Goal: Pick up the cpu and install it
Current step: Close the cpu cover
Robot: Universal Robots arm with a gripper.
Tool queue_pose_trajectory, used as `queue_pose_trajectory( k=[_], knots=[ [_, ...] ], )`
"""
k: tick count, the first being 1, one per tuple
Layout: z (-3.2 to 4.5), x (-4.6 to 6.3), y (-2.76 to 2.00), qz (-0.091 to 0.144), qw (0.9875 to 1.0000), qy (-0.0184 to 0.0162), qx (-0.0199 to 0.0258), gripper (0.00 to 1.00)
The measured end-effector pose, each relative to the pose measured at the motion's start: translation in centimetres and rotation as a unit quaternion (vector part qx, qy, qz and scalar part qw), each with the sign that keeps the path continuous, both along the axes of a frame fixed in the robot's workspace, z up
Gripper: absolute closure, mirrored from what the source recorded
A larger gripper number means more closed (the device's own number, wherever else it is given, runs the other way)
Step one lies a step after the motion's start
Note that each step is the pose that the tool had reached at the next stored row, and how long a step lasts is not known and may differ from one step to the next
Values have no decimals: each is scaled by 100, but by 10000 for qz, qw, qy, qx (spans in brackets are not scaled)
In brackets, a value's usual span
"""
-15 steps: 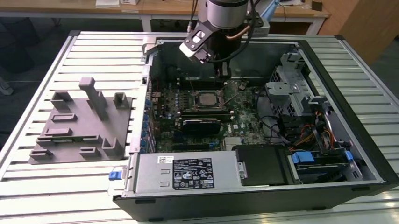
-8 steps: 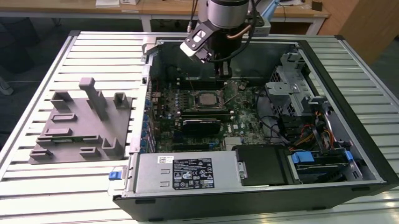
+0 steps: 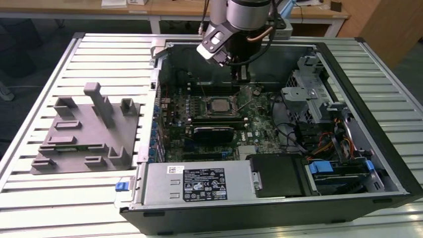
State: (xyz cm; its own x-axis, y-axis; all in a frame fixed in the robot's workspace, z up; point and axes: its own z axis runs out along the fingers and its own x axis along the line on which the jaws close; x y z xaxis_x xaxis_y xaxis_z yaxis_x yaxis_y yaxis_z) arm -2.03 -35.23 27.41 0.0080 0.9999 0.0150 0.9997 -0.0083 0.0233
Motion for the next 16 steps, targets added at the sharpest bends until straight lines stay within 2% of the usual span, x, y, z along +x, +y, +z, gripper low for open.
queue_pose_trajectory(
  k=[5,11,12,13,16],
  knots=[
    [-1,57,0,19,10000,0,1,89],
    [-17,108,5,170,9999,0,0,89],
    [-22,116,11,172,9999,0,1,89],
    [-35,150,77,171,9999,-1,1,89],
    [-45,163,84,171,9999,-1,2,89]
  ],
)
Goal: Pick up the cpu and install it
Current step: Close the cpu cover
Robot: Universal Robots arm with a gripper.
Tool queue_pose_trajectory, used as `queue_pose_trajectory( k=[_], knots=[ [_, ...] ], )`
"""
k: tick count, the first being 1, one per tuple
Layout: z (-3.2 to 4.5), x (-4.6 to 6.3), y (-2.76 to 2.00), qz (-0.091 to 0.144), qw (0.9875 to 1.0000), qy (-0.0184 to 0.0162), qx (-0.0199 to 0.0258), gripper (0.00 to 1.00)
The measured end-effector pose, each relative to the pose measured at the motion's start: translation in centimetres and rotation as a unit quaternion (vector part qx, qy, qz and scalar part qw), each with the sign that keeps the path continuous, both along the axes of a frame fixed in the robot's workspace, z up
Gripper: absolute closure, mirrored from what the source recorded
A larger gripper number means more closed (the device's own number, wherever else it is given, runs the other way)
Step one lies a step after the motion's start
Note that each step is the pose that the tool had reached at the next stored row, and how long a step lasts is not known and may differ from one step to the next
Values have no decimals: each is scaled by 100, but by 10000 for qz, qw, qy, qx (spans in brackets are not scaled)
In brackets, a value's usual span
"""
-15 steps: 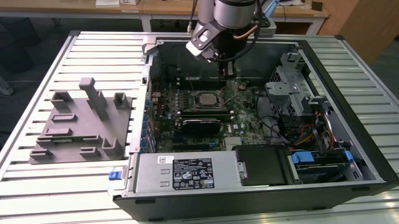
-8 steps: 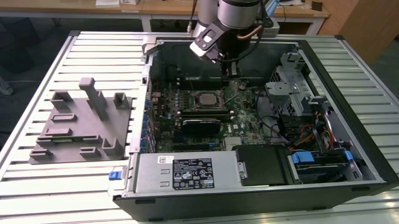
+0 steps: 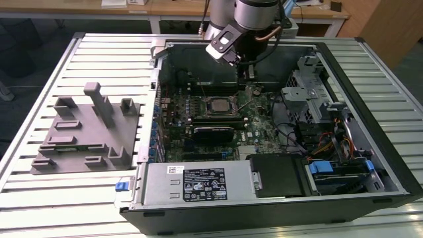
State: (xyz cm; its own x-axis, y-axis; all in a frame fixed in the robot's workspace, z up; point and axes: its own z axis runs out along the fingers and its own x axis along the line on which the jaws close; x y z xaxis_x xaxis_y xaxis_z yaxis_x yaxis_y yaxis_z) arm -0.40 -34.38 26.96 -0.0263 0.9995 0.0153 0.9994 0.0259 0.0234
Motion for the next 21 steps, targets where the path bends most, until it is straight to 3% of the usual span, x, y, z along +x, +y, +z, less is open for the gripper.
queue_pose_trajectory(
  k=[14,21],
  knots=[
    [-20,169,17,0,10000,0,-1,89],
    [-38,216,64,0,10000,0,0,89]
  ],
)
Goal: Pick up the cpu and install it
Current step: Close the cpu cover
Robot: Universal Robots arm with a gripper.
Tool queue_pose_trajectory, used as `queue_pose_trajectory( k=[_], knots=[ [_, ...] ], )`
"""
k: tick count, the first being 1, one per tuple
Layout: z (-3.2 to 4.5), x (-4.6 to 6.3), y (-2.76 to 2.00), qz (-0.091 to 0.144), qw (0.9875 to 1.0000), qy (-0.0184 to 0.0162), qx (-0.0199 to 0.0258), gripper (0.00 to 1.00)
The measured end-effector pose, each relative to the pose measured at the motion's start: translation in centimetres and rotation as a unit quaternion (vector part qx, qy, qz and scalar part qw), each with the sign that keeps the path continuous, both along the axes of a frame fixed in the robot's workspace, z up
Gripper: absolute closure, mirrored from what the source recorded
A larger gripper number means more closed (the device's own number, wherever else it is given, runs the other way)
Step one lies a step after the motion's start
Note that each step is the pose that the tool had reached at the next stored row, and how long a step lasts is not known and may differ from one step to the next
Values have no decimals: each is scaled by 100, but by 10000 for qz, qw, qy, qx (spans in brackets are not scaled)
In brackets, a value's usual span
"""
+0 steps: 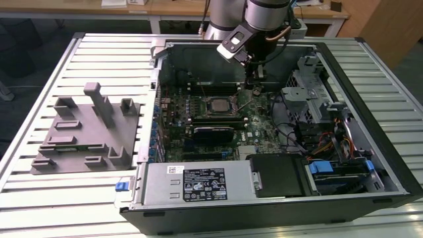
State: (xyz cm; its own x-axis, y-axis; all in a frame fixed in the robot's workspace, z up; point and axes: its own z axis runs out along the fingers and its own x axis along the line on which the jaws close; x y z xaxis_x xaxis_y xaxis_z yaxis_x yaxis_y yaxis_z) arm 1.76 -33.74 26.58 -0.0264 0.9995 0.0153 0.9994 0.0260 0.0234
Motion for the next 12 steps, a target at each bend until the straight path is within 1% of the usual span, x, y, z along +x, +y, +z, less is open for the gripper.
queue_pose_trajectory(
  k=[6,12],
  knots=[
    [-43,43,11,0,10000,0,0,89],
    [-49,120,15,0,10000,0,-1,89]
  ],
)
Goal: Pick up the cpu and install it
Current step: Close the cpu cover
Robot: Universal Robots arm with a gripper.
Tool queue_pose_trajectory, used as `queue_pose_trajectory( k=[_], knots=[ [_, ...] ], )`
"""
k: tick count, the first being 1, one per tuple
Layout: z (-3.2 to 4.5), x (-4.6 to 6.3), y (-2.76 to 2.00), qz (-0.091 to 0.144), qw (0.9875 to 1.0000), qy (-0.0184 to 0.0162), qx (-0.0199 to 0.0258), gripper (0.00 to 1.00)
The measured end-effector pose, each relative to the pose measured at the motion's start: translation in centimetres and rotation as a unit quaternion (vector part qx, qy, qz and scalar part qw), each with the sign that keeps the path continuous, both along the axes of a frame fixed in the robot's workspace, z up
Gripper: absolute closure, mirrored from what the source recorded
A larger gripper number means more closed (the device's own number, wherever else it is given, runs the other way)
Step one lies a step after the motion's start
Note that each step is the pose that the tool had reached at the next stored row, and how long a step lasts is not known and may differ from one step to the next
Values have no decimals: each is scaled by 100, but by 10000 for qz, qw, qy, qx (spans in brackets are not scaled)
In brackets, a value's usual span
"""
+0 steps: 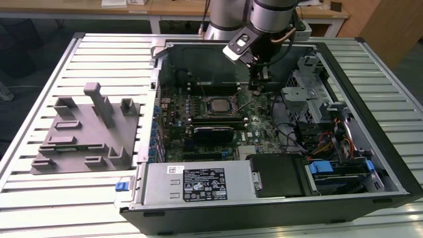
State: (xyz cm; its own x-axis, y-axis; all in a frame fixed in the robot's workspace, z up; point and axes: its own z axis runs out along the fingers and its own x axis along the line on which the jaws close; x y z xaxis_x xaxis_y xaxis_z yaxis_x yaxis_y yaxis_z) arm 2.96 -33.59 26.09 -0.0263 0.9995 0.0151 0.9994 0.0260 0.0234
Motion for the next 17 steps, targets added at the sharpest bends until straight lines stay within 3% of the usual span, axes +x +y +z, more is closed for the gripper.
queue_pose_trajectory(
  k=[17],
  knots=[
    [-65,109,12,0,10000,0,0,89]
  ],
)
